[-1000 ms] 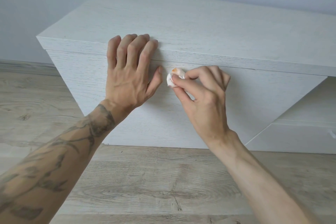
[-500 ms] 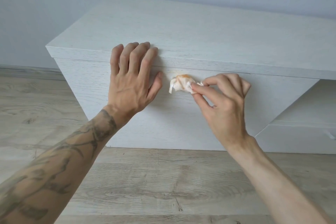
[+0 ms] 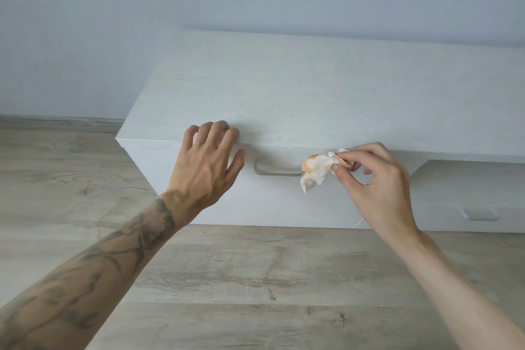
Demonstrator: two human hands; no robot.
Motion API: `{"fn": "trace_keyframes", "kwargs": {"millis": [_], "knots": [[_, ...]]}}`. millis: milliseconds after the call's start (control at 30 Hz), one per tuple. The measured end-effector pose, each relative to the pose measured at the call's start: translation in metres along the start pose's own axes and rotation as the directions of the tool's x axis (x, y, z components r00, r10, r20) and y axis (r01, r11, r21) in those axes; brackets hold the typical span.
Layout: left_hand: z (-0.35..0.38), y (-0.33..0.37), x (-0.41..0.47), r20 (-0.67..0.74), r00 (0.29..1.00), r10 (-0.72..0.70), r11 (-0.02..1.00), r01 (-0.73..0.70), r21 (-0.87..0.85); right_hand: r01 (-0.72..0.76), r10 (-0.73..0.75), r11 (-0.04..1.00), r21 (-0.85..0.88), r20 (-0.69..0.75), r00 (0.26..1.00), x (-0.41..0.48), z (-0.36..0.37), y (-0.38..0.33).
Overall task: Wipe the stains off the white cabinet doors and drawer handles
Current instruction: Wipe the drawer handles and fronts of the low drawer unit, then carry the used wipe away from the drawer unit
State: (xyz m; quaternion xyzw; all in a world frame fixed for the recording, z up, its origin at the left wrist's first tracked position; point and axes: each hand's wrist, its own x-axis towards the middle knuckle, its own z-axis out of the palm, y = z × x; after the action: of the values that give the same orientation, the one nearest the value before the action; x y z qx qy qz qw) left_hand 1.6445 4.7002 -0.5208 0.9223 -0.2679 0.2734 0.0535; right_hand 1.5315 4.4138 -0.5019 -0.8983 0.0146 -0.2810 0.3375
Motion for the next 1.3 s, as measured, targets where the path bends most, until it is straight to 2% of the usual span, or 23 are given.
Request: {"fn": "trace_keyframes", "kwargs": {"millis": [133,267,400,500,700,933,1133,1300], "knots": [[-0.051,0.01,0.019,0.167,0.986,0.026,1.0,-0.023,-0.018,-0.091,0.091,0.996,-0.012,0.113,0.989,0.029,-0.048,-0.038],[-0.126,0.022,0.062,0.301,0.953,0.03,0.998,-0.012,-0.061,-0.17,0.171,0.985,-0.02,0.163,0.972,0.073,-0.111,-0.081],[-0.227,0.044,0.138,0.546,0.837,0.037,0.995,0.018,-0.095,-0.238,0.239,0.971,-0.03,0.173,0.955,0.128,-0.198,-0.133],[-0.306,0.069,0.206,0.62,0.78,0.084,0.994,-0.022,-0.107,-0.285,0.287,0.958,-0.038,0.166,0.943,0.17,-0.278,-0.174],[-0.444,0.137,0.344,0.646,0.734,0.21,0.977,-0.125,-0.175,-0.357,0.365,0.93,-0.091,0.089,0.927,0.242,-0.448,-0.238],[-0.555,0.249,0.46,0.506,0.757,0.412,0.909,-0.305,-0.284,-0.439,0.421,0.888,-0.136,-0.143,0.896,0.267,-0.635,-0.27],[-0.608,0.377,0.515,0.444,0.738,0.509,0.86,-0.411,-0.303,-0.487,0.432,0.864,-0.126,-0.313,0.846,0.247,-0.78,-0.237],[-0.624,0.518,0.548,0.433,0.714,0.551,0.834,-0.451,-0.317,-0.483,0.402,0.864,-0.142,-0.381,0.832,0.227,-0.906,-0.175]]}}
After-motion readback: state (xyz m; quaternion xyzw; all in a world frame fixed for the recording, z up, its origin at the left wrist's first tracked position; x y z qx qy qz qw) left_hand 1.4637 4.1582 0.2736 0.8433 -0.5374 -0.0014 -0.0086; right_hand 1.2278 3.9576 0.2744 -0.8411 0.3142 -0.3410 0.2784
